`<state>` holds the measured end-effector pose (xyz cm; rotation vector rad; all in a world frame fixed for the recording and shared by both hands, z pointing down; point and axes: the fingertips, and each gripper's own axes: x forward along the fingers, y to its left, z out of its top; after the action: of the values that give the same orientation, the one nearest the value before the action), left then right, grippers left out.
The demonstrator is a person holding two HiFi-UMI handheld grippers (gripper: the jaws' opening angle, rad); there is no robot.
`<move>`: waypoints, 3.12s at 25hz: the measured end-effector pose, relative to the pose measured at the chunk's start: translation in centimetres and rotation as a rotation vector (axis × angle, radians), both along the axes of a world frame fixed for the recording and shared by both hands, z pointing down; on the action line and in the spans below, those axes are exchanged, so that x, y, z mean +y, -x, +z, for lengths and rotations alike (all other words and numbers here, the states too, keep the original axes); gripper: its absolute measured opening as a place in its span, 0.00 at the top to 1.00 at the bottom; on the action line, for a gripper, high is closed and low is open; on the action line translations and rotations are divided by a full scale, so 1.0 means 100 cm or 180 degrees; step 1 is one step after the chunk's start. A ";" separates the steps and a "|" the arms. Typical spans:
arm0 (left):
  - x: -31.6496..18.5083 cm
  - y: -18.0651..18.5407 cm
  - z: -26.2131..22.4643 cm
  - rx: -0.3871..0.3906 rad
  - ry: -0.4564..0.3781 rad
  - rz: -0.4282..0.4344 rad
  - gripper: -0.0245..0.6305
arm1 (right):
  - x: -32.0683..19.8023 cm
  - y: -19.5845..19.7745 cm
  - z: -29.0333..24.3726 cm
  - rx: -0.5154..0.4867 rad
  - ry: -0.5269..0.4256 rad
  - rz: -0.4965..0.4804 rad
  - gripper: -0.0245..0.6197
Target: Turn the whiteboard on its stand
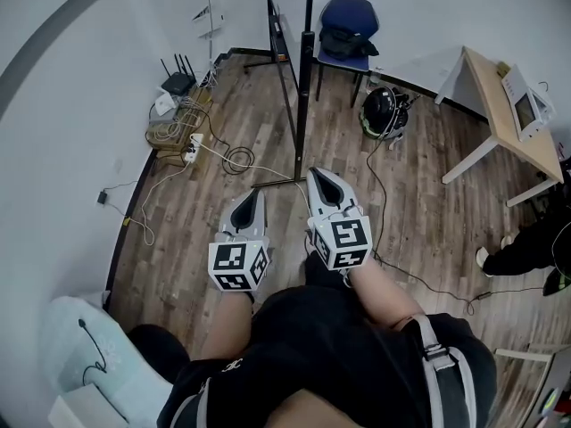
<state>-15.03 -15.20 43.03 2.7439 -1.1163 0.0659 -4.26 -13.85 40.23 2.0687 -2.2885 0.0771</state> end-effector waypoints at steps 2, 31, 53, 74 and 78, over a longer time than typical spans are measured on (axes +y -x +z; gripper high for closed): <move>-0.014 -0.005 -0.003 -0.0032 -0.0044 -0.0006 0.95 | -0.016 -0.006 -0.001 -0.0025 -0.0029 -0.0002 0.95; -0.214 -0.169 0.004 -0.0362 -0.0002 -0.0239 0.95 | -0.240 -0.170 0.019 -0.0185 0.0080 -0.0253 0.95; -0.243 -0.124 0.023 -0.0308 0.0181 -0.0772 0.95 | -0.374 -0.179 0.046 0.0019 0.0286 -0.0175 0.61; -0.233 -0.121 0.025 -0.0297 0.0214 -0.0848 0.95 | -0.385 -0.176 0.056 0.0265 0.0304 -0.0170 0.68; -0.218 -0.118 0.032 -0.0396 0.0258 -0.0909 0.95 | -0.379 -0.179 0.057 0.0218 0.0265 -0.0162 0.68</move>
<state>-3.20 -37.01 46.26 2.5115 -1.4917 0.2400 13.63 -51.78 45.91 1.9414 -2.2563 0.0961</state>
